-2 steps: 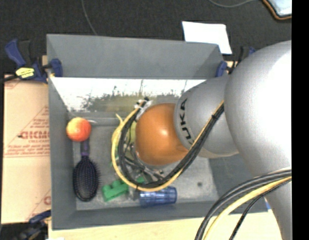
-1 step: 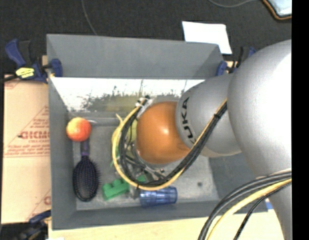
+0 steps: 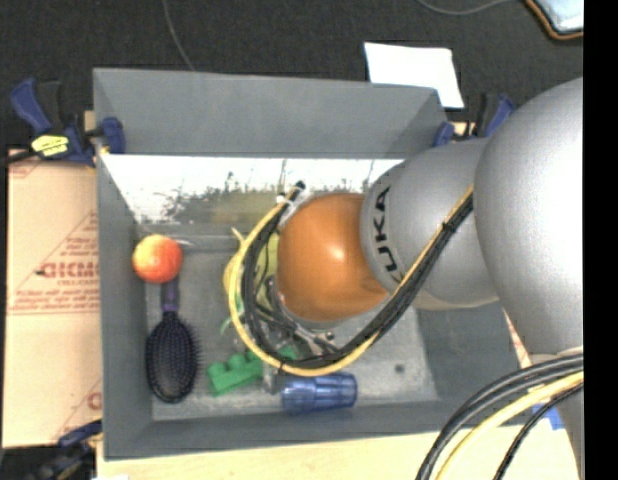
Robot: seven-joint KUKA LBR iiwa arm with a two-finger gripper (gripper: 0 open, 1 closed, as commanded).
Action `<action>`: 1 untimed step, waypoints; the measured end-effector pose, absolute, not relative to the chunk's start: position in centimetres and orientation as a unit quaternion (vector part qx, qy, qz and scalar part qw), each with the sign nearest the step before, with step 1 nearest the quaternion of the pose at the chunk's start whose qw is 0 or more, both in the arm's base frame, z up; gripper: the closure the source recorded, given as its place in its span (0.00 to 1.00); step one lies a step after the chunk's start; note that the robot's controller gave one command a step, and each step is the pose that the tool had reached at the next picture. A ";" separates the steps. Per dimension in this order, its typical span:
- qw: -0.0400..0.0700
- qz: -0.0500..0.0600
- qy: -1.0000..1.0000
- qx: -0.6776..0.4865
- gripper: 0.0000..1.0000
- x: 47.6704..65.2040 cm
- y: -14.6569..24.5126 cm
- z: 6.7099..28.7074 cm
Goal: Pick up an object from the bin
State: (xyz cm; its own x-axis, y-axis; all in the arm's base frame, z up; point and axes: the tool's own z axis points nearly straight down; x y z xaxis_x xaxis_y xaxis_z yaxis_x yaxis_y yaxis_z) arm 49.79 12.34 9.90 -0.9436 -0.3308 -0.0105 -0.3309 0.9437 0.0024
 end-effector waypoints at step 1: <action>0.007 0.002 0.986 -0.168 1.00 49.9 12.4 12.2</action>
Offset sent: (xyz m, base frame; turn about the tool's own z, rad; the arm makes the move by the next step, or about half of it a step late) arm 0.0010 0.0000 0.0173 0.0004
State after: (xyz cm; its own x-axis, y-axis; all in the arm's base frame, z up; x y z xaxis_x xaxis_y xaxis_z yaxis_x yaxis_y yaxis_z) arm 49.94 12.37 12.16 -0.9437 -0.3304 -0.0155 -0.3305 0.9438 0.0016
